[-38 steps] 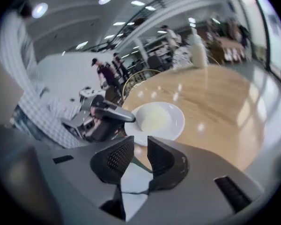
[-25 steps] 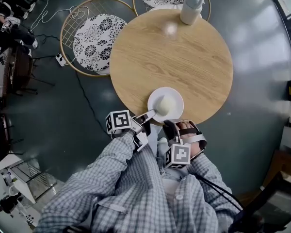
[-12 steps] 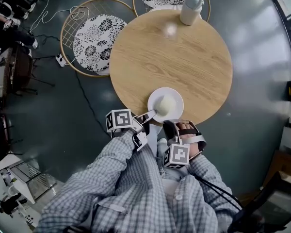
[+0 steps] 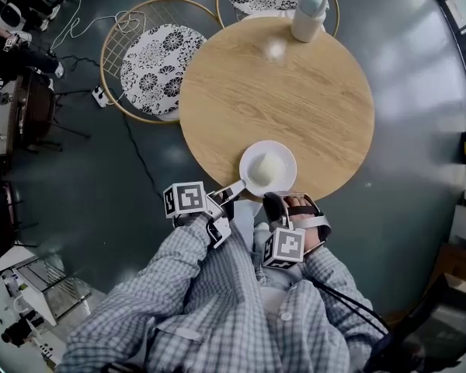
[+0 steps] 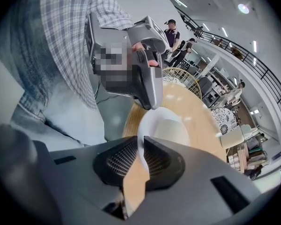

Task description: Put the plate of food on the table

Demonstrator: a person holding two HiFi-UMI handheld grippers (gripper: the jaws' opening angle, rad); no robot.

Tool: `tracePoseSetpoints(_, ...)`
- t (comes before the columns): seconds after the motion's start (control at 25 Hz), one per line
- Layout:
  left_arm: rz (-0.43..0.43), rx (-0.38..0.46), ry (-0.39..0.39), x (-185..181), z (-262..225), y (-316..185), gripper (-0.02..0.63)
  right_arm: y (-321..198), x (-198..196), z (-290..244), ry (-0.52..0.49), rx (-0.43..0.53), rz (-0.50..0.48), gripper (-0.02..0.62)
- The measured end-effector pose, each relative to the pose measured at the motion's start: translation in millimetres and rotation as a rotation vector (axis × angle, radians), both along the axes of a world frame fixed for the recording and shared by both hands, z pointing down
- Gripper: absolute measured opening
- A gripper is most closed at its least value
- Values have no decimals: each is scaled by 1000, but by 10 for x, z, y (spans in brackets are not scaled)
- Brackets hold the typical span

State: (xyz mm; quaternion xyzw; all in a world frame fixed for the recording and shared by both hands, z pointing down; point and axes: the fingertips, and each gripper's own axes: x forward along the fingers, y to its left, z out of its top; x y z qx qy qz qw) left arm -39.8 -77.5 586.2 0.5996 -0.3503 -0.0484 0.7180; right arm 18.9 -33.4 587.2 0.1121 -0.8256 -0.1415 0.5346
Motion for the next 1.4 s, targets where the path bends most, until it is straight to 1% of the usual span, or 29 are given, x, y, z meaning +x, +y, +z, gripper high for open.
tracePoseSetpoints(0.32,-21,33,-14,-89,-71,68,46,29,-1,134,27,-27,-19,49)
tracePoseSetpoints(0.44,13,77,-54,-70,-106,59,44,25,0,139,18,-42,-10,51)
tracePoseSetpoints(0.56,41,105,-75,-46,-124,33,44,19,-18,139,-12,-88,35,51)
tracePoseSetpoints(0.68,41,118,-68,-18,-142,20,41,26,-23,100,-63,-136,93,50)
tracePoseSetpoints(0.8,31,154,-40,3,-215,-10,8,-32,-17,-10,-117,-126,143,49)
tracePoseSetpoints(0.92,3,197,-2,-6,-305,-84,8,-137,8,-136,-184,-119,218,49)
tracePoseSetpoints(1.0,6,218,-9,-8,-346,-111,8,-211,40,-227,-245,-123,291,49)
tracePoseSetpoints(1.08,27,239,-22,14,-397,-129,8,-293,90,-334,-309,-126,370,47)
tracePoseSetpoints(1.2,68,278,-57,53,-500,-187,8,-427,184,-496,-403,-139,491,15)
tracePoseSetpoints(1.32,124,326,-119,84,-609,-248,8,-539,256,-642,-491,-173,595,12)
tracePoseSetpoints(1.4,163,356,-140,137,-688,-283,8,-607,306,-741,-543,-191,652,12)
